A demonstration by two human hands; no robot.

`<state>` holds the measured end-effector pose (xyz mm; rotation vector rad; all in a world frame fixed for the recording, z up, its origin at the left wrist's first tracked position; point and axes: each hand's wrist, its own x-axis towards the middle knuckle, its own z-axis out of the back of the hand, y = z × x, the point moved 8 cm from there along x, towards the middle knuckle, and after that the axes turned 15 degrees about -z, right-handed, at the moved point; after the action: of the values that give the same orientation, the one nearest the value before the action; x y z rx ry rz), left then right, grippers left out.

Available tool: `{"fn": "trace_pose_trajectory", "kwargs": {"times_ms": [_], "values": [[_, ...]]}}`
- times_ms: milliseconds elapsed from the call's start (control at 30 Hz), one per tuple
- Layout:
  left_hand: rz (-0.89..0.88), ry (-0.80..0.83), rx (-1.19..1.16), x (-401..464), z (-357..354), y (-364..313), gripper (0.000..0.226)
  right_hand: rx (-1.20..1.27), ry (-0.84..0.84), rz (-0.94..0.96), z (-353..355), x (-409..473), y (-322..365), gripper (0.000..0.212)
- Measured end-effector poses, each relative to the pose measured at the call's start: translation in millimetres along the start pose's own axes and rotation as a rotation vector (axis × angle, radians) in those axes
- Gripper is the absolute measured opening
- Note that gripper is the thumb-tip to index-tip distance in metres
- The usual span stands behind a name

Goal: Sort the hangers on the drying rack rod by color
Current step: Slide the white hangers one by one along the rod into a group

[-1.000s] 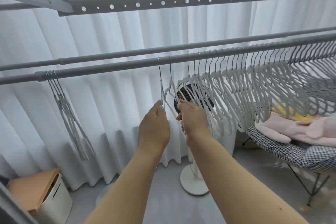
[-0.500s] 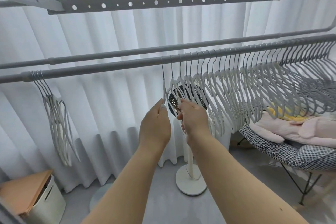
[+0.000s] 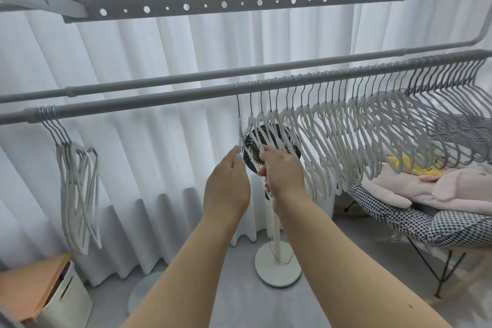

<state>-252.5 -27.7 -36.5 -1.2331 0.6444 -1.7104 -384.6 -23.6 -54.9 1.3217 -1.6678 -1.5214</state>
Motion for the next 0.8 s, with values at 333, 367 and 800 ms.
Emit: {"fn": "trace_pose_trajectory", "kwargs": {"times_ms": [333,367,800], "values": [[0.005,0.025,0.012,0,-4,2,0.056,-0.016,0.008,-0.004,0,-1,0,0.019],[0.010,0.026,0.015,-1,-4,3,0.056,-0.031,0.008,0.003,0,-2,1,0.019],[0.028,-0.037,0.096,-4,1,10,0.039,-0.305,0.019,0.057,-9,-6,1,0.046]]}}
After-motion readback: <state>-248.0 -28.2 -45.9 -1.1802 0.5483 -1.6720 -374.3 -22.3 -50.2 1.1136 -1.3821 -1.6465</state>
